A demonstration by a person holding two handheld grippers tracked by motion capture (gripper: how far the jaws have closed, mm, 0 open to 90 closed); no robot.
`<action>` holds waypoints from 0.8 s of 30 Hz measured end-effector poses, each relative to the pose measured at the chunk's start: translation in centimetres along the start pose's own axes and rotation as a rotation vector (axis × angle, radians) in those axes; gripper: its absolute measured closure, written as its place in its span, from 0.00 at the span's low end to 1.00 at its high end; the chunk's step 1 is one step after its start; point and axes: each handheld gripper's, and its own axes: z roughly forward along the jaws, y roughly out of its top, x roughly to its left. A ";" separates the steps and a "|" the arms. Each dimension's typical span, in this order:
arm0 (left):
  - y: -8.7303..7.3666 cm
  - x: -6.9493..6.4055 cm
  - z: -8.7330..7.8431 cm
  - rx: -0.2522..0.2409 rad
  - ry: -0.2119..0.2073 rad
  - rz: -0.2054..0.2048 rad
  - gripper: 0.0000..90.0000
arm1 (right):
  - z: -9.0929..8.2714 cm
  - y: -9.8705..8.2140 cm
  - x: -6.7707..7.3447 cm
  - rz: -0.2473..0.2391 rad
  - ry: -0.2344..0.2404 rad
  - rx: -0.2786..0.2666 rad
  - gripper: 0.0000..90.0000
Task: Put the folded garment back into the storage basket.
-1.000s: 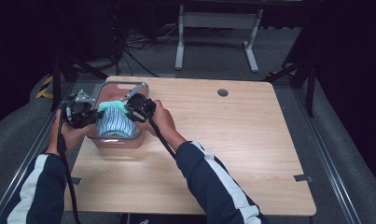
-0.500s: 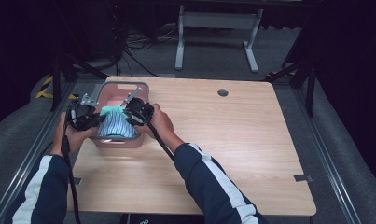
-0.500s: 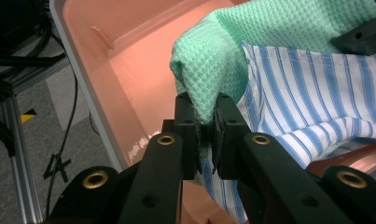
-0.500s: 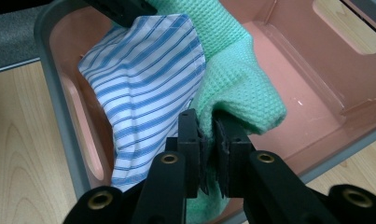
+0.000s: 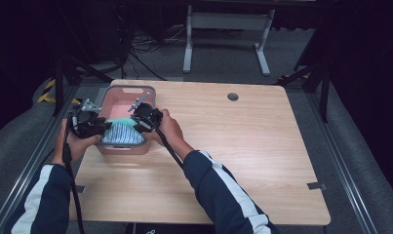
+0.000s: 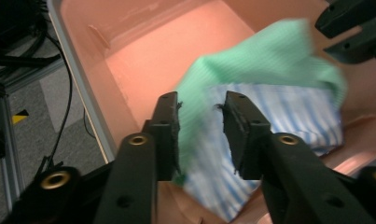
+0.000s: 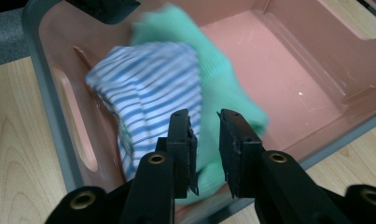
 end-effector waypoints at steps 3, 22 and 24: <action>0.2 -0.6 -0.1 -0.002 0.013 0.017 0.64 | -0.2 -0.1 0.0 -0.003 -0.011 -0.007 0.81; 1.1 -5.1 -1.4 -0.126 -0.011 0.065 0.59 | -3.3 -2.2 -0.5 -0.033 -0.076 -0.019 0.61; 1.1 -5.5 -1.4 -0.133 -0.004 0.066 0.55 | -3.7 -2.5 -0.7 -0.036 -0.088 -0.012 0.58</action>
